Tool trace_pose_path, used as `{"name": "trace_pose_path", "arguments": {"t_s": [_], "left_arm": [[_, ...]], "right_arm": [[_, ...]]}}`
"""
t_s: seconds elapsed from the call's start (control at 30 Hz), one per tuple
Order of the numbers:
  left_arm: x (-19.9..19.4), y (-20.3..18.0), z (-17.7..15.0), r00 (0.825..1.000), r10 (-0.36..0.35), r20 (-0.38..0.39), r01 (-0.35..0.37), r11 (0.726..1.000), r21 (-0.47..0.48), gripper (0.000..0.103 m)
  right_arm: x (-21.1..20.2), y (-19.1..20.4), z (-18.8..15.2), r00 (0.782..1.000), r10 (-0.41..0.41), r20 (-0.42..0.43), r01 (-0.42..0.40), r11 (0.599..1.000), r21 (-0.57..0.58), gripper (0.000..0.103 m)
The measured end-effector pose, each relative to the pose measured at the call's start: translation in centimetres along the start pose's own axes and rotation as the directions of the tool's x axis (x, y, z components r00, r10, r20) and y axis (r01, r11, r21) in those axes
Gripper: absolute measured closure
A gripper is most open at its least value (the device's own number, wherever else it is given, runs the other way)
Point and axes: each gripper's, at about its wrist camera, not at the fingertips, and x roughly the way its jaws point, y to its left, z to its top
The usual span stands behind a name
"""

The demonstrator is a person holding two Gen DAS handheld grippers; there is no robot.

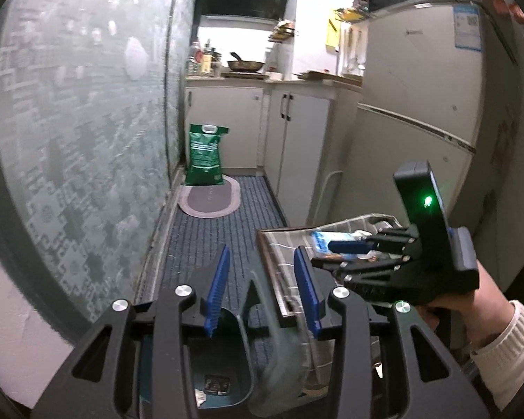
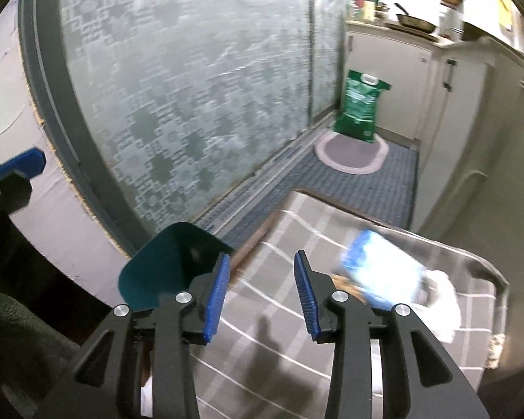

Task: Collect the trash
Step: 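Move both open tools back over the table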

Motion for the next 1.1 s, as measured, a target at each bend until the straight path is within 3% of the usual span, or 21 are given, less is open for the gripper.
{"name": "trace_pose_path", "arguments": {"t_s": [0.47, 0.87, 1.1], "left_arm": [[7.8, -4.9, -1.6, 0.989, -0.048, -0.140, 0.054, 0.998, 0.042, 0.058], [13.1, -8.2, -4.3, 0.957, -0.073, -0.280, 0.103, 0.990, 0.094, 0.058], [14.8, -9.1, -4.8, 0.947, -0.068, -0.314, 0.105, 0.989, 0.101, 0.058]], "right_arm": [[-4.3, -8.9, -4.2, 0.996, -0.086, 0.022, 0.083, 0.991, 0.109, 0.057], [-5.9, -11.6, -6.8, 0.998, -0.062, 0.015, 0.060, 0.992, 0.115, 0.049], [-6.1, -12.0, -7.5, 1.000, -0.029, 0.006, 0.028, 0.992, 0.126, 0.048]]}}
